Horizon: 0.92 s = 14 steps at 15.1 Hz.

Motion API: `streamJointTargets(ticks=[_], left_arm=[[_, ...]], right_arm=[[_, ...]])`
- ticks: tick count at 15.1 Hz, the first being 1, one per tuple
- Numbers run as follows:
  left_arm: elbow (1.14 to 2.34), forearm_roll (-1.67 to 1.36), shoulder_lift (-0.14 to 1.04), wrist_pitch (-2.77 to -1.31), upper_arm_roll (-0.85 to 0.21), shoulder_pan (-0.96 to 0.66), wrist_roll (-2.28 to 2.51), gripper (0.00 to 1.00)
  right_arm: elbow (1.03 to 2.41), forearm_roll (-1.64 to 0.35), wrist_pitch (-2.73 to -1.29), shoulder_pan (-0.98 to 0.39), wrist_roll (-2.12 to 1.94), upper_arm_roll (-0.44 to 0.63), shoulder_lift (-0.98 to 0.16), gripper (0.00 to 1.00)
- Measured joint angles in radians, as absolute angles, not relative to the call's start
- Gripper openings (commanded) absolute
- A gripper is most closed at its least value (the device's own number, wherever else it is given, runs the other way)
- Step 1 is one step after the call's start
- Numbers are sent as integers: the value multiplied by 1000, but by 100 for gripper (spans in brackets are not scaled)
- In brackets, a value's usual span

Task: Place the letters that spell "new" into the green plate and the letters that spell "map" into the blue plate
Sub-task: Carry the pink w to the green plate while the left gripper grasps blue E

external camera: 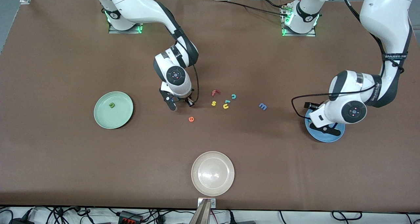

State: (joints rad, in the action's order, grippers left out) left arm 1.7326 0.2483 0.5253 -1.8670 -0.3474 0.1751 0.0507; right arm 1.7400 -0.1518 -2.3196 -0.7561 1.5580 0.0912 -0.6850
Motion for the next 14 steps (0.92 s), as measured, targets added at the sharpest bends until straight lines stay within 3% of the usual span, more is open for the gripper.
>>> streamJointTargets(ticks=[3, 7, 14], left_arm=[[1730, 187, 526, -1861, -433, 168, 234, 100], [1732, 174, 554, -1889, -472, 94, 654, 100], [1810, 173, 621, -2133, -473, 36, 1140, 100]], right_arm=[[1737, -151, -2320, -757, 1558, 91, -686, 34], [1735, -149, -2319, -759, 1555, 91, -686, 12], [1724, -145, -2269, -759, 1435, 111, -680, 9]])
